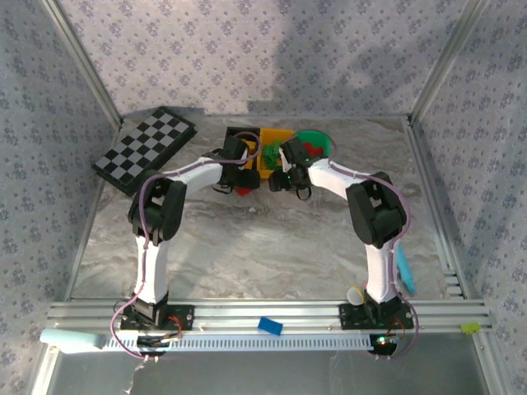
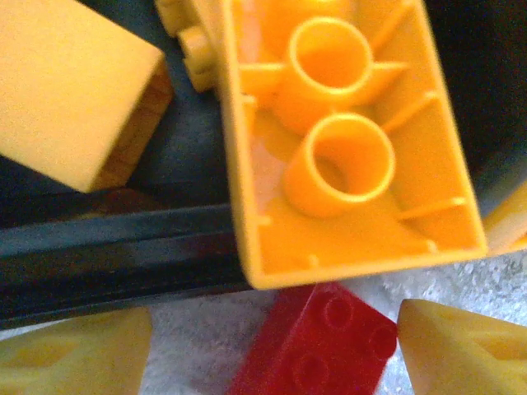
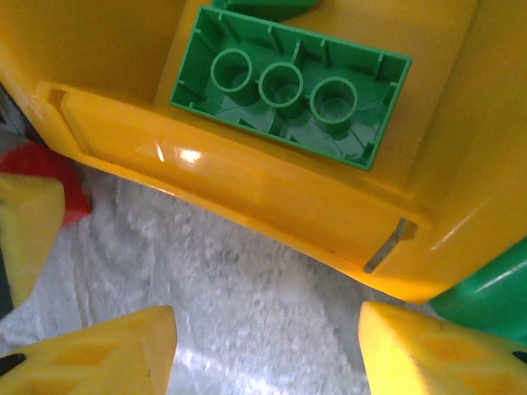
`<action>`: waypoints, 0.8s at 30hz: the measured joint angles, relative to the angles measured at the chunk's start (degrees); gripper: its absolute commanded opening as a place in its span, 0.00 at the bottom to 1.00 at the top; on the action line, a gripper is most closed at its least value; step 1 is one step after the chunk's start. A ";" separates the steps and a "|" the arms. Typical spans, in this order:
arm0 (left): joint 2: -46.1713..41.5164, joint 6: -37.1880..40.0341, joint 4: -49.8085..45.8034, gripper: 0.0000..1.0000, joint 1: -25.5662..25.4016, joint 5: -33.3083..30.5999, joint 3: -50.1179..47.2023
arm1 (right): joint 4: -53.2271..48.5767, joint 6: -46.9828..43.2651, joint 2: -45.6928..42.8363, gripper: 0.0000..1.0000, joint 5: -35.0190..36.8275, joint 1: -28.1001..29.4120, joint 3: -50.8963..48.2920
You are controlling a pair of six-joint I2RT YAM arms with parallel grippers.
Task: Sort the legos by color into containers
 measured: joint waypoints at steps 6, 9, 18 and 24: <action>0.55 0.35 -0.33 0.78 -0.13 0.28 0.42 | -0.13 -0.15 0.81 0.62 0.11 -2.25 0.90; 0.55 0.50 -0.37 0.78 -0.37 0.17 0.31 | -0.44 -0.61 0.81 0.62 0.26 -1.90 0.90; -2.16 1.22 -1.73 0.77 -3.45 -0.83 -3.28 | -0.74 -1.07 0.74 0.62 0.68 0.42 0.87; -3.58 2.54 -3.43 0.71 -4.79 -1.90 -5.09 | -0.98 -1.09 -0.46 0.62 1.33 0.42 -0.20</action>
